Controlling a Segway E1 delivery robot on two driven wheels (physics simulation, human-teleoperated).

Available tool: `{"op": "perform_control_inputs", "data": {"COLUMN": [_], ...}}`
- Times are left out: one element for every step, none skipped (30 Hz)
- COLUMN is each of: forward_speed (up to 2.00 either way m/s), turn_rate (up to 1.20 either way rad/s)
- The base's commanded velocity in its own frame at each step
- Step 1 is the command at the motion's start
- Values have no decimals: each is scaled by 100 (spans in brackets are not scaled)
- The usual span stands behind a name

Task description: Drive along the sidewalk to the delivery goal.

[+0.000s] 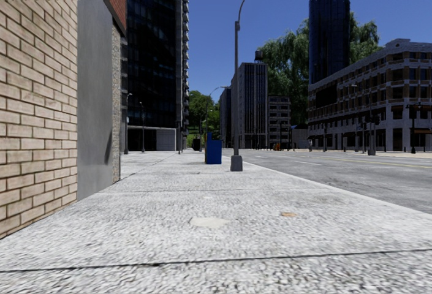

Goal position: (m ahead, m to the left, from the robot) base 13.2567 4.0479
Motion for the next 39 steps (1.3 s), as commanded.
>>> {"op": "perform_control_inputs", "data": {"forward_speed": [200,200,200,200,200,200,200,200,200,200,200,200,200,200,200,200,200,200,200,200,200,200,200,200,200,200,200,200,200,200,200,200,200,200,200,200,200,200,200], "turn_rate": [0,0,0,0,0,0,0,0,0,0,0,0,0,0,0,0,3,6,8,14,14,18,23,25,25,26,28,28,28,30,31,33,34,34,36,37,38,38,38]}}
